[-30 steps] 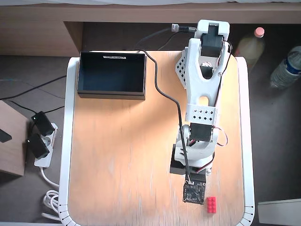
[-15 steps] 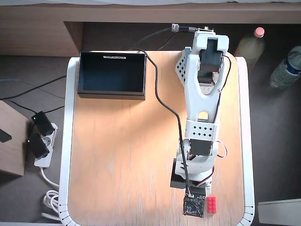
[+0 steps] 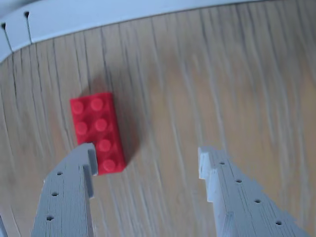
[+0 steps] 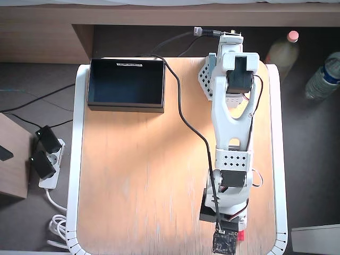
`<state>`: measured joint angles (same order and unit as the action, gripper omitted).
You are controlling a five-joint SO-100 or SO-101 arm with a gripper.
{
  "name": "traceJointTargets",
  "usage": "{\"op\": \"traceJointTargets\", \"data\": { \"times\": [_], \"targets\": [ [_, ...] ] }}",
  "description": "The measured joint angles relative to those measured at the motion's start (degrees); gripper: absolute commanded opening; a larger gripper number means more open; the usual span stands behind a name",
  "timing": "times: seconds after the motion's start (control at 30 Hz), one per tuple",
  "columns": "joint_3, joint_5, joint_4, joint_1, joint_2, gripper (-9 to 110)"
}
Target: Grasp a lego block and put it in the bin.
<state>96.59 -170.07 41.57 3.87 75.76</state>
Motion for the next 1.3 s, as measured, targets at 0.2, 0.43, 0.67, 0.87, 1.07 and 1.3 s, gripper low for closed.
{"op": "traceJointTargets", "data": {
  "times": [0.2,0.43,0.67,0.87,1.07,1.3],
  "targets": [
    [-1.6,2.7,0.2,1.7,-2.5,21],
    [-9.1,5.5,5.3,2.9,-6.2,21],
    [-9.8,5.5,6.2,3.0,-7.1,21],
    [-10.3,5.5,6.3,3.0,-8.1,21],
    [-11.9,5.5,7.7,3.0,-9.2,21],
    [-12.0,6.6,7.7,4.0,-10.8,21]
  ]
}}
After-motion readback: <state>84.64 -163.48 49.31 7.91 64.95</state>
